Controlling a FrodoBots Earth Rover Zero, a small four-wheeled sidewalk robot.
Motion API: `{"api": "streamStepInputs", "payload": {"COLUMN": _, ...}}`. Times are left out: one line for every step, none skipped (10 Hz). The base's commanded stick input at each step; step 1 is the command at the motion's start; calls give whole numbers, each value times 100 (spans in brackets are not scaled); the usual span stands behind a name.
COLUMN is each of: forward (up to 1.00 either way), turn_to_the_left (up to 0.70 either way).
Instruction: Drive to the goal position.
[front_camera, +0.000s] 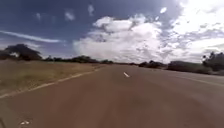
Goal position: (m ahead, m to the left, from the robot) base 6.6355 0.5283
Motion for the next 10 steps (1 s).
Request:
{"api": "streamStepInputs", "payload": {"forward": 100, "turn_to_the_left": 0}}
{"api": "streamStepInputs", "payload": {"forward": 100, "turn_to_the_left": 0}}
{"api": "streamStepInputs", "payload": {"forward": 100, "turn_to_the_left": 0}}
{"api": "streamStepInputs", "payload": {"forward": 100, "turn_to_the_left": 0}}
{"api": "streamStepInputs", "payload": {"forward": 100, "turn_to_the_left": 0}}
{"api": "streamStepInputs", "payload": {"forward": 100, "turn_to_the_left": 0}}
{"api": "streamStepInputs", "payload": {"forward": 100, "turn_to_the_left": 0}}
{"api": "streamStepInputs", "payload": {"forward": 100, "turn_to_the_left": 0}}
{"api": "streamStepInputs", "payload": {"forward": 100, "turn_to_the_left": 0}}
{"api": "streamStepInputs", "payload": {"forward": 100, "turn_to_the_left": 0}}
